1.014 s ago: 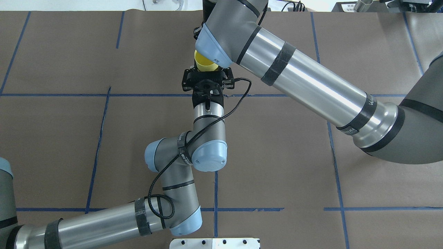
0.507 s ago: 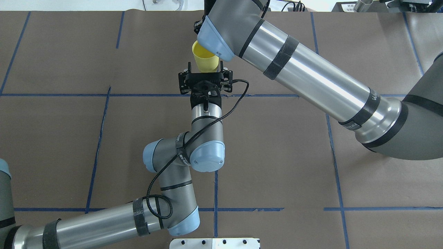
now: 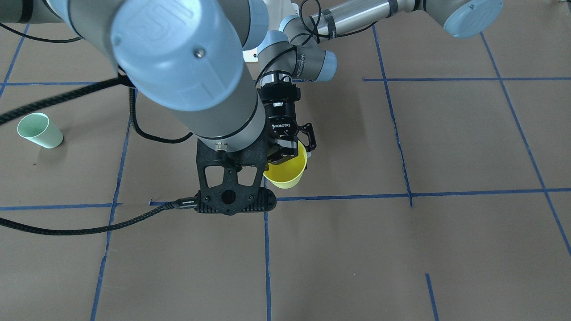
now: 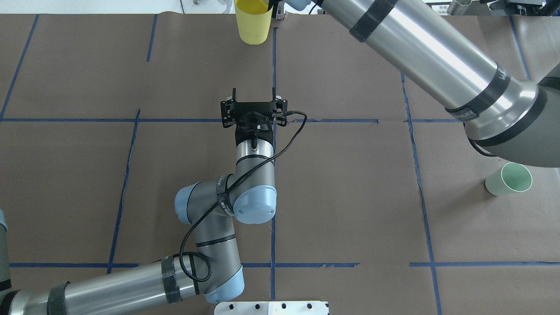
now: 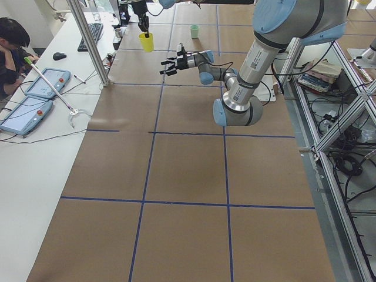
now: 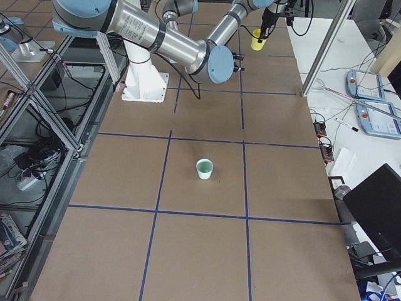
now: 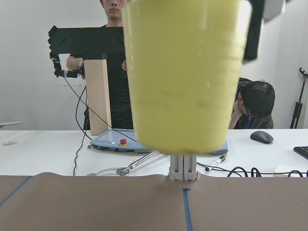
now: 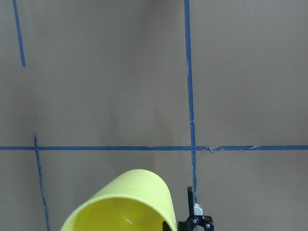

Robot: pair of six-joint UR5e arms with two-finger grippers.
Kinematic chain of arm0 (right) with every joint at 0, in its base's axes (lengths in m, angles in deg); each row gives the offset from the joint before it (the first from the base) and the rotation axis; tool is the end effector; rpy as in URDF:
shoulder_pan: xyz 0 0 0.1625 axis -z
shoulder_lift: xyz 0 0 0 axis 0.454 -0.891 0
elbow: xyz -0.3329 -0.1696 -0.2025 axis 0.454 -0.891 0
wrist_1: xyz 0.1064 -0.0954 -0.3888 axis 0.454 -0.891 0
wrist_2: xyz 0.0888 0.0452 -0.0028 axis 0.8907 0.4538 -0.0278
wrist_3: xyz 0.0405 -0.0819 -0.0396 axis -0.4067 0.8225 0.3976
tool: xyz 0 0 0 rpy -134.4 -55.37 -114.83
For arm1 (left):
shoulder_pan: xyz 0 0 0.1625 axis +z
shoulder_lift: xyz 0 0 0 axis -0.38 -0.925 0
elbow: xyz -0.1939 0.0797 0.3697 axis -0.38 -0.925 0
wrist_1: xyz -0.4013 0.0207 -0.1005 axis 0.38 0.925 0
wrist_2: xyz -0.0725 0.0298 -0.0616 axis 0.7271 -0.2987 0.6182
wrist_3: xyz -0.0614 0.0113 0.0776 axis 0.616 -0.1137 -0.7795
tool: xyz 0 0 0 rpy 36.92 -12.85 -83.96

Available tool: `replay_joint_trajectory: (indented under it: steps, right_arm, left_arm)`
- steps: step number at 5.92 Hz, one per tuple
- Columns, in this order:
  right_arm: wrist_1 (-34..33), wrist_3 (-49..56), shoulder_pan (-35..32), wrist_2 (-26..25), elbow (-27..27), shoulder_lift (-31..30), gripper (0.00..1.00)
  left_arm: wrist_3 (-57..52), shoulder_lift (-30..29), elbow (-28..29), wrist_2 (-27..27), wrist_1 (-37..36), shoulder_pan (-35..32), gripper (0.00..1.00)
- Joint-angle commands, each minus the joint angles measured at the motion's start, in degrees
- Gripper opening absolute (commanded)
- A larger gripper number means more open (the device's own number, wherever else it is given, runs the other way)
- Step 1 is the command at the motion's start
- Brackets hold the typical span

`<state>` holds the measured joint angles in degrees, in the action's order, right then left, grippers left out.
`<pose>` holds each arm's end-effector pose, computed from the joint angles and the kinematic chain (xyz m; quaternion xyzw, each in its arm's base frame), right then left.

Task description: Transfer and stack yellow cup on green cup

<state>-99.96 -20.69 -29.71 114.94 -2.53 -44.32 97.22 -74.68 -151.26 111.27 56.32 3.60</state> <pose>-0.3771 -0.6817 -0.0207 -0.0711 -0.4605 0.0071 0.8848 0.6144 -0.4414 0.1910 0.5663 0.2730 -0.2439 0.7385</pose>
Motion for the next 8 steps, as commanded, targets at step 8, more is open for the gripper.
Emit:
replay_joint_trajectory:
  steps: [8]
  right_arm:
    - [-0.32,22.80,-8.06,-5.64,52.66,-56.74,0.00]
  left_arm:
    - [-17.79,17.26,-36.20,70.84,-36.39,-25.63,1.00]
